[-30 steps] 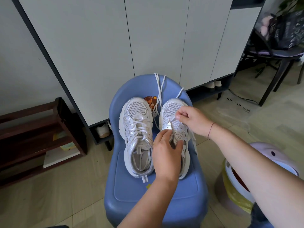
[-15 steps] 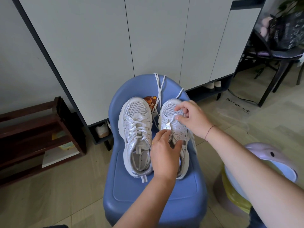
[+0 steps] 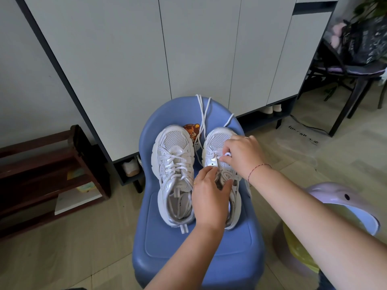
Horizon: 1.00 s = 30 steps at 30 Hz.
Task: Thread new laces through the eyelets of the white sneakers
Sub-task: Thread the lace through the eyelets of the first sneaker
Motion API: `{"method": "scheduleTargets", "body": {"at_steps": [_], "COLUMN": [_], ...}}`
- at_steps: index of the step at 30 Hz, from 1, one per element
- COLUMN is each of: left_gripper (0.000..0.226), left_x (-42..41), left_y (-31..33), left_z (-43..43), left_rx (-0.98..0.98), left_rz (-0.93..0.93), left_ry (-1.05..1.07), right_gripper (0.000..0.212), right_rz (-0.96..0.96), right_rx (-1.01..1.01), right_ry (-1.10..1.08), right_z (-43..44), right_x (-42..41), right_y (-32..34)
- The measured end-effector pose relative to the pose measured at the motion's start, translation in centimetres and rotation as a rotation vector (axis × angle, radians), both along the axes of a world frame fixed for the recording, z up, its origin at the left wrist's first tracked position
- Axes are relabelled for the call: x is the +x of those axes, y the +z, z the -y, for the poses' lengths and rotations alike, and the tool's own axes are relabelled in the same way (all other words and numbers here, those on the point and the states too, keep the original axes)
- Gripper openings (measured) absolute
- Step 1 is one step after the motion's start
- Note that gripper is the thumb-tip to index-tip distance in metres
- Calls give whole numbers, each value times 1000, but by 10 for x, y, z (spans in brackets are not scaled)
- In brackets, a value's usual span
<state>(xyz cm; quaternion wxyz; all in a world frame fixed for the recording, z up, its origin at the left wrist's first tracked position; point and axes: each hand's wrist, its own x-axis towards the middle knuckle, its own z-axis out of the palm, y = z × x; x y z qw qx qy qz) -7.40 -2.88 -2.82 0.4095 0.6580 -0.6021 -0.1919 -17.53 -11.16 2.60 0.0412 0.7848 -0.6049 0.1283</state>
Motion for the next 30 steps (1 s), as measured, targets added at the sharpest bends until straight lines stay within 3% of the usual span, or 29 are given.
{"method": "scheduleTargets", "body": {"at_steps": [4,9,16,18,21,23,24,25,27,28,30], "left_gripper": [44,43,42,42,41,41,41,41,41,41,40], "left_x": [1,0,5,6,7,7,6,6,6,6,6], "left_y": [0,0,0,0,-1,-1,-1,-1,-1,-1,-1], "left_z": [1,-1,-1,-1,-2,-1,-1,0,0,0,0], "left_rx": [3,-7,-2,-5,-7,-3,-1,0,6,7,11], "left_rz": [5,10,11,11,8,17,26,32,29,26,27], "left_ry": [8,21,-33,-36,-36,-29,-24,-20,-18,-19,-16], "right_gripper": [23,20,15,18,26,26,25,22,11,6,3], "right_rz": [-4,545,972,1232,1899,2071,2022,1836,1280,1106,963], "right_rx": [29,86,161,192,362,429,406,337,118,15,-121], "right_ry": [-37,-3,-53,-106,-121,-168,-206,-245,-238,-189,-66], "right_z": [1,-6,-9,-7,-6,-5,-5,-3,-4,-5,-10], "right_x": [2,-10,-13,-19,-29,-32,-32,-33,-33,-31,-24], "right_y": [0,-19,-23,-27,-30,-32,-30,-28,-22,-19,-14]}}
